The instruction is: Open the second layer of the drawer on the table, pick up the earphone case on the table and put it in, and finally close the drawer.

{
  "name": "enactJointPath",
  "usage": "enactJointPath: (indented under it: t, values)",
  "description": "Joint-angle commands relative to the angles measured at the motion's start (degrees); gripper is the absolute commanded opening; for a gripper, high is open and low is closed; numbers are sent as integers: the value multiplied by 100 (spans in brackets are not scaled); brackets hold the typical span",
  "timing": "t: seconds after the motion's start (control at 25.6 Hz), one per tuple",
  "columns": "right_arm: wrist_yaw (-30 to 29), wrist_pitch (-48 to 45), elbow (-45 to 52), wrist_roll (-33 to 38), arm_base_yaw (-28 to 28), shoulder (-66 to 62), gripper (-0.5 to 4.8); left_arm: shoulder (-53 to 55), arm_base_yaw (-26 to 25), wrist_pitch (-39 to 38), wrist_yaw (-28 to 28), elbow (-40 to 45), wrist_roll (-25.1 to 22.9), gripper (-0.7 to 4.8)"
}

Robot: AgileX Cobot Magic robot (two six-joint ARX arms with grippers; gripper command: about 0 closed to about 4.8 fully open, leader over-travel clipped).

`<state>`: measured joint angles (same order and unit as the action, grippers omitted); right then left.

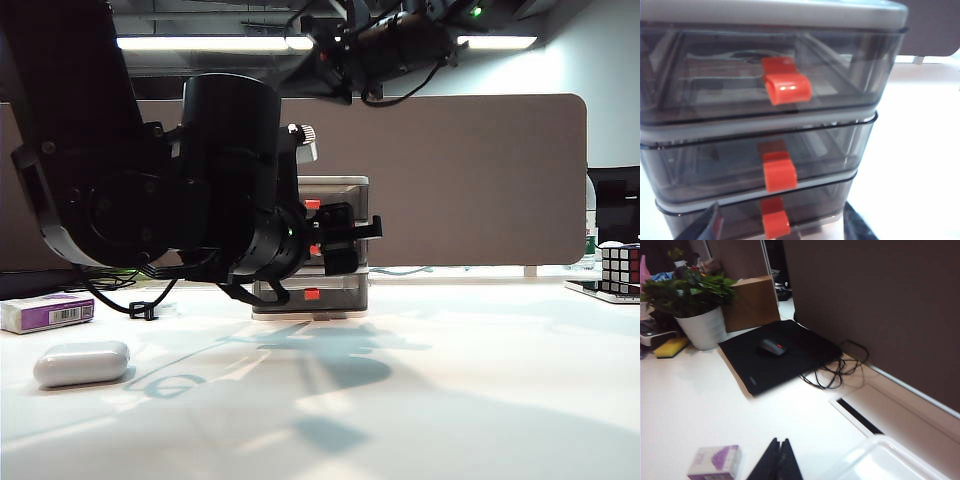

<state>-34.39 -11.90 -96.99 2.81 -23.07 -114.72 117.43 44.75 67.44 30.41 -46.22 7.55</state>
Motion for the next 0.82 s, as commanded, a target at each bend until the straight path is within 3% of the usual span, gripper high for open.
enactJointPath:
  t: [0.04,0.62,0.82]
  values:
    - [111,337,-111,-50,0,-221,-5,-11,22,210,-111,-55,37,303]
    - [146,1259,-111,-48,0,-643,-5,-7,22,81,-254,-299,-70,303]
    - [142,1329,-111,-52,0,-643,-5,109,13,81,-197,-352,-70,268]
